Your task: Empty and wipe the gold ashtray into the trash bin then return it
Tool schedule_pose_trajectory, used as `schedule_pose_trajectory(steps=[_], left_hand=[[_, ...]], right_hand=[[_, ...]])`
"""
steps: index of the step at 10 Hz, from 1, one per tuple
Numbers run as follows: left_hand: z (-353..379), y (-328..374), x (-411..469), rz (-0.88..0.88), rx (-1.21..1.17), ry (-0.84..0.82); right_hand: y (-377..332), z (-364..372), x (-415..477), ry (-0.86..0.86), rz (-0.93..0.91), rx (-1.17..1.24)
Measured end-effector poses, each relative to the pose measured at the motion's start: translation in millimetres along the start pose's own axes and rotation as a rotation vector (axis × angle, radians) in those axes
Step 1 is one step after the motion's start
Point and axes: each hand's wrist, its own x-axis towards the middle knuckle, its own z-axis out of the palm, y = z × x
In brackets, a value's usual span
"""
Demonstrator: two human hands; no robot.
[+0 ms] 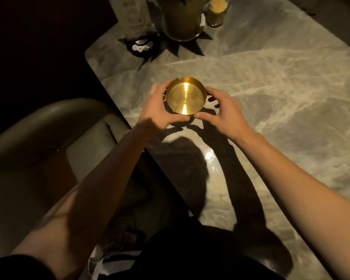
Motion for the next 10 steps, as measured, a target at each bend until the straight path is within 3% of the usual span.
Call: schedule_pose_trajectory(steps=[6, 9, 10], left_hand=[[-65, -116, 113, -0.205, 0.029, 0.164], [-58, -120, 113, -0.255, 0.024, 0.182], [-55, -99, 102, -0.244, 0.022, 0.273]], right_hand=[[-43, 103, 189, -0.207, 0.058, -0.123], [-43, 107, 190, -0.221, 0.03, -0.061], [-40, 97, 179, -0.221, 0.079, -0.025]])
